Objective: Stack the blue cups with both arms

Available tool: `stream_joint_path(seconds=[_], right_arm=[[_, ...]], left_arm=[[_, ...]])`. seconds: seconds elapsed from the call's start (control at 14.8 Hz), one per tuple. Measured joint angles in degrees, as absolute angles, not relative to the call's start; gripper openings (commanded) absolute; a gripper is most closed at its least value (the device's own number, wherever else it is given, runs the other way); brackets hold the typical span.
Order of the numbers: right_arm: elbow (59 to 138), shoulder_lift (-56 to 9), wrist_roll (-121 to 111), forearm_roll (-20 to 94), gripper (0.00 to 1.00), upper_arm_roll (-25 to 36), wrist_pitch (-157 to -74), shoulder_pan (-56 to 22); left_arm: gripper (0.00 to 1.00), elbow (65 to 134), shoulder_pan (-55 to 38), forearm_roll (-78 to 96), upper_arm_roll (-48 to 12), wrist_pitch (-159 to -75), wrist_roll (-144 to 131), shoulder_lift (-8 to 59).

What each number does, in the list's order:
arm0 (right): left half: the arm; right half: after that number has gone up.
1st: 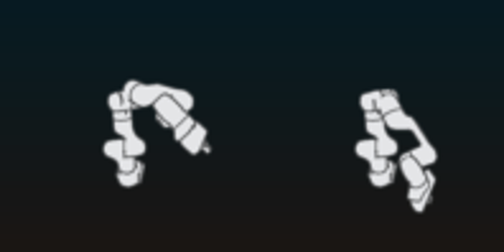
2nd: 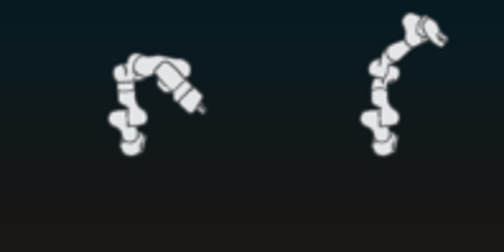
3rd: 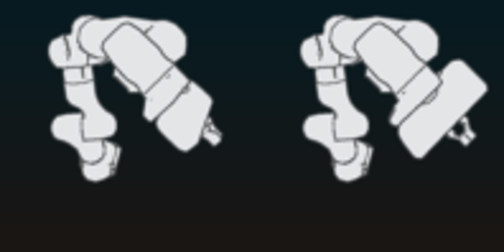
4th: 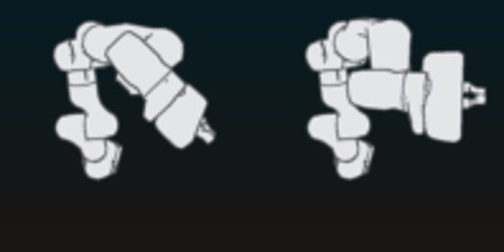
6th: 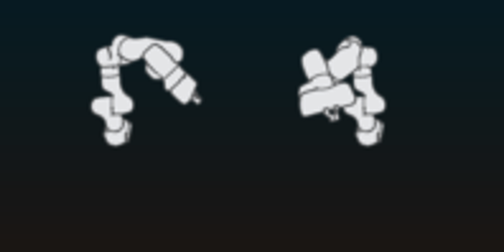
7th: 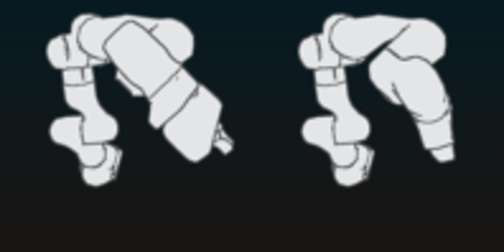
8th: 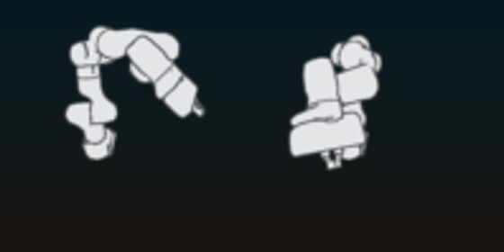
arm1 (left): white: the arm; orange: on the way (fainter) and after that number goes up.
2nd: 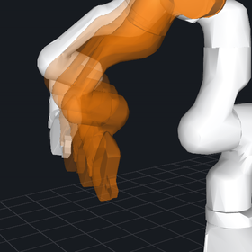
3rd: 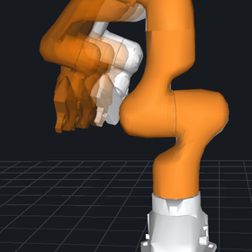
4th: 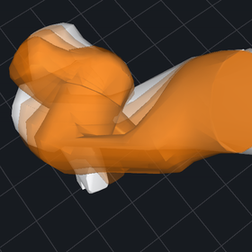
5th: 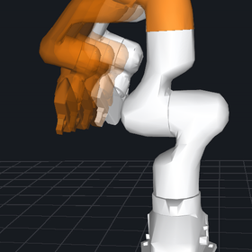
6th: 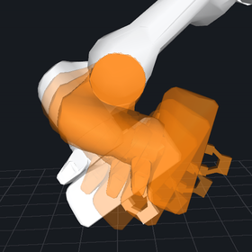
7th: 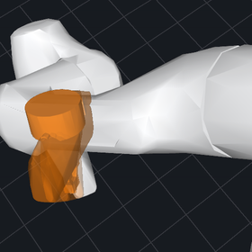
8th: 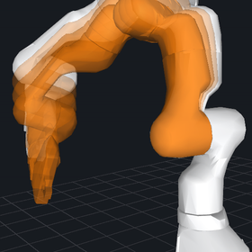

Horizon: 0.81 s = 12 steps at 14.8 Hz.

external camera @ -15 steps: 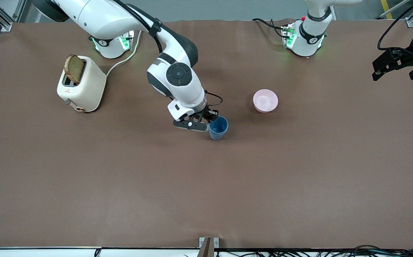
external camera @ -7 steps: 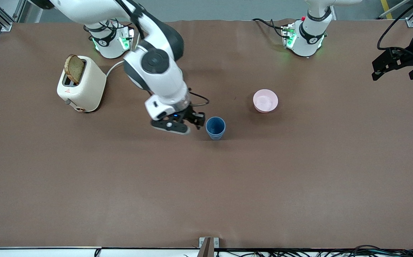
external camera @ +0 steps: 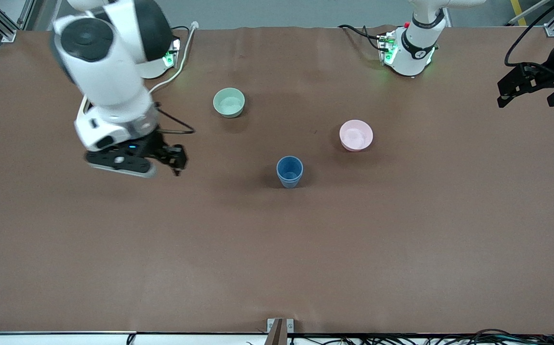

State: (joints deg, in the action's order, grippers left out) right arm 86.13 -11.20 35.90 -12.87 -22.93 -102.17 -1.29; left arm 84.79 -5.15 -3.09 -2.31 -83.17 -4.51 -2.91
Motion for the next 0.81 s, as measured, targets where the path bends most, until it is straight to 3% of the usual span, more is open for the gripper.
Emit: stream_joint_path(seconds=[0.2, 0.47, 0.81], right_arm=[[86.16, -7.23, 25.07, -6.69, 1.0, -13.84, -98.8, -0.61], [86.17, -3.51, 11.08, -4.11, 1.0, -3.34, -93.12, 0.94], [86.13, -0.57, 2.25, -2.02, 1.0, 3.2, -86.99, 1.04]], left_arm=[[1.0, 84.79, -5.26, -3.09, -2.66, -83.16, -4.5, -2.94], [1.0, 84.8, -5.25, -0.59, -3.1, -82.36, -4.5, -2.96], [1.0, 84.81, -5.17, -0.17, -3.07, -81.86, -4.5, -2.96]])
